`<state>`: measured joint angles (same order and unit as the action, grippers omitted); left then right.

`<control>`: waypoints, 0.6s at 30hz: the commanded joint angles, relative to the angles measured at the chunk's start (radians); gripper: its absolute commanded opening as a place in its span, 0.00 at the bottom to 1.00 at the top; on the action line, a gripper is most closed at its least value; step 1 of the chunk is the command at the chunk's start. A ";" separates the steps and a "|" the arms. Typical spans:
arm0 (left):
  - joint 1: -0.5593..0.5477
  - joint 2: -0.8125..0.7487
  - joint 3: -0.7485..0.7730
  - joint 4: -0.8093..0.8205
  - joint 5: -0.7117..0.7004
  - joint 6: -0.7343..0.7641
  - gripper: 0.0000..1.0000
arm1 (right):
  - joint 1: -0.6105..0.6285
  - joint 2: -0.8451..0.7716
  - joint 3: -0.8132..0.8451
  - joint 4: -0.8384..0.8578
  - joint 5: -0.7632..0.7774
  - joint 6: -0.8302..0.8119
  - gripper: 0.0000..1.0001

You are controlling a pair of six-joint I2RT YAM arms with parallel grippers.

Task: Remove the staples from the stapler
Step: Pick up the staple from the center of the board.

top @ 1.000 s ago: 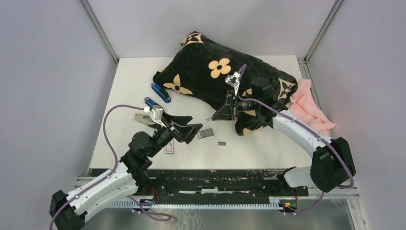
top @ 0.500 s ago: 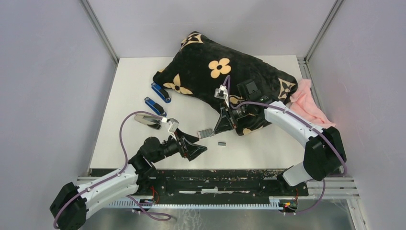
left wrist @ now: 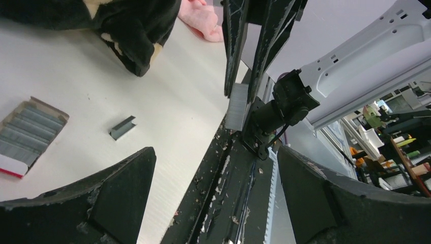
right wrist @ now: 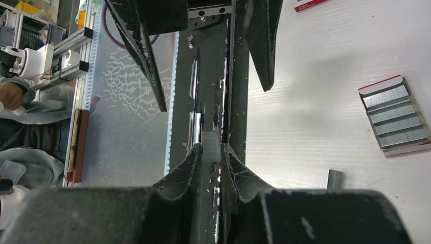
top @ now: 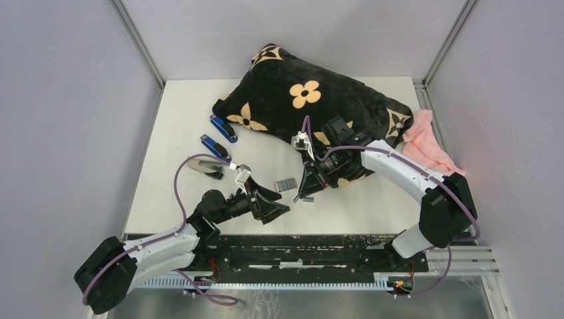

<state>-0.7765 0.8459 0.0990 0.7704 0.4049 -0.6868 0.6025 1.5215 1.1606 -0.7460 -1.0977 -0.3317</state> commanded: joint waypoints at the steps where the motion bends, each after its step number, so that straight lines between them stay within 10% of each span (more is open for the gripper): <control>1: 0.022 0.042 -0.043 0.226 0.056 -0.083 0.96 | 0.008 0.008 0.052 -0.024 -0.012 -0.053 0.19; 18: 0.038 0.190 -0.077 0.453 0.110 -0.123 0.95 | 0.026 0.037 0.071 -0.069 0.001 -0.085 0.19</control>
<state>-0.7414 1.0481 0.0277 1.1358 0.4995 -0.7914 0.6220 1.5555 1.1889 -0.8104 -1.0897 -0.3908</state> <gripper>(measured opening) 0.949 0.199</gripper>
